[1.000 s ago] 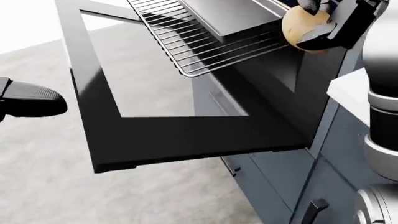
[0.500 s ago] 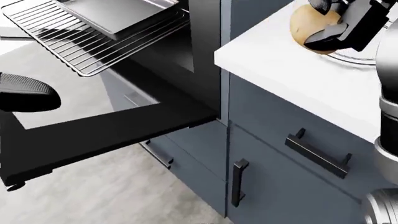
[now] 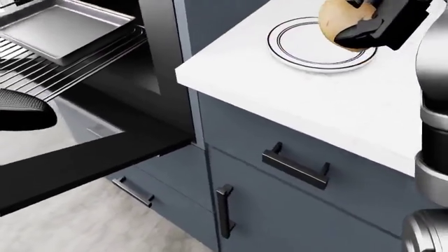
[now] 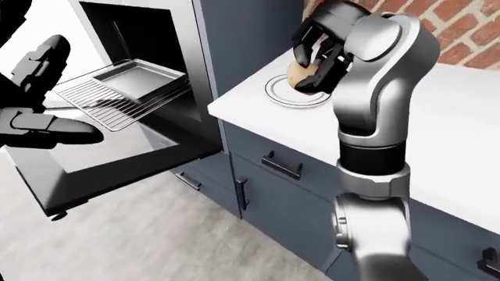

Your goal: Pick the potato from the oven and place it on the plate on the counter.

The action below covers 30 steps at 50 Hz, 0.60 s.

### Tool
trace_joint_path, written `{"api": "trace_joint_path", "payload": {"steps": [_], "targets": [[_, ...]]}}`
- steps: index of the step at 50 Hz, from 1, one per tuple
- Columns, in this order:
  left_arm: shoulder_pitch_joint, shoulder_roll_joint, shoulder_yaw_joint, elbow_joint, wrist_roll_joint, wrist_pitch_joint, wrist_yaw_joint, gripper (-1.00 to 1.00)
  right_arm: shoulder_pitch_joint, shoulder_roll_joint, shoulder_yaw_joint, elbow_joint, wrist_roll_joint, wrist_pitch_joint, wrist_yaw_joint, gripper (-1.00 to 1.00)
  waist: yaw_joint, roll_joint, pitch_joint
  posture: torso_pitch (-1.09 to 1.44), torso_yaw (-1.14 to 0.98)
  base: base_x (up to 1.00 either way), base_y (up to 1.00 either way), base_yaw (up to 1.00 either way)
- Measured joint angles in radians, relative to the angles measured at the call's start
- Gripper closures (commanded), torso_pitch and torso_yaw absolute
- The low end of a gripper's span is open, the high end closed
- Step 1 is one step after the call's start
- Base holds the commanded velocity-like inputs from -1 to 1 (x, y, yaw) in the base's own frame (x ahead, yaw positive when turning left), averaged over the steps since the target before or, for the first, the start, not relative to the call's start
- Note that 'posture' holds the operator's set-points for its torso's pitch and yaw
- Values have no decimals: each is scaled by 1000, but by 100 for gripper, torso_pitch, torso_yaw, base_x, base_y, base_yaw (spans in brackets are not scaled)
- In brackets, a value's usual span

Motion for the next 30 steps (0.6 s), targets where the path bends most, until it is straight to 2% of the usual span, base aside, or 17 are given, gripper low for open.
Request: {"api": "trace_joint_path", "payload": {"steps": [4, 5, 6, 7, 10, 13, 15, 16, 17, 19, 20, 22, 23, 28, 30], "targets": [[2, 12, 2, -2, -5, -23, 2, -100, -14, -3, -9, -10, 2, -7, -21, 100, 15, -60, -12, 0, 0, 59, 0, 0], [4, 10, 2, -2, -5, -27, -1, -100, -15, -7, -12, -8, 2, -8, -26, 100, 9, -67, -18, 0, 0, 59, 0, 0], [16, 3, -3, -7, -6, -29, -4, -100, -6, -10, -18, -7, 1, -8, -30, 100, 4, -54, -13, 0, 0, 59, 0, 0], [25, 0, -13, -11, -9, -26, -9, -100, 6, -12, -24, 1, -1, -5, -31, 100, 2, -52, -13, 0, 0, 58, 0, 0], [33, 2, -20, -8, -2, -27, -32, -100, 6, -10, -26, 27, -4, 4, -34, 100, -5, -41, -31, 0, 0, 33, 0, 0], [28, 5, 0, -4, 6, -35, -35, -100, -8, -10, -20, 16, 1, -7, -49, 100, -13, 2, -29, 0, 0, 19, 0, 0], [25, 11, 7, -4, 4, -38, -29, -100, -18, -10, -19, 22, 3, -15, -61, 100, -11, 47, -29, 0, 0, 0, 12, 0], [34, 7, 10, -1, 3, -38, -25, -100, -12, -2, -15, 24, 3, -18, -67, 100, -5, 36, -16, 0, 0, 0, 0, 47], [40, 2, 0, 8, 2, -32, -22, -100, 0, 0, -9, 33, 5, -19, -70, 100, 6, 37, -5, 0, 0, 0, 0, 73], [49, 5, -15, 20, 0, -21, -22, -100, 3, 3, 1, 63, 8, -18, -71, 100, 22, 65, -15, 0, 0, 0, 0, 74], [47, 8, -14, 20, 0, -19, -23, -100, 1, 3, 2, 69, 9, -16, -71, 100, 25, 67, -27, 0, 0, 0, 0, 74], [41, 14, 0, 7, 0, -26, -25, -100, -5, -1, -3, 58, 10, -15, -74, 100, 20, 53, -41, 0, 0, 0, 0, 74], [37, 17, 9, 2, -1, -32, -25, -100, -11, -5, -8, 49, 9, -16, -77, 100, 17, 40, -41, 0, 0, 0, 0, 74], [25, 30, 26, -1, 2, -54, -21, -100, -48, -11, -12, 24, 9, -16, -87, 100, -3, -47, -29, 0, 0, 0, 0, 22], [39, 16, 11, -5, -1, -54, -21, -100, -37, -19, -20, 15, 12, -16, -90, 100, -16, -23, -14, 0, 0, 0, 0, 0]]}}
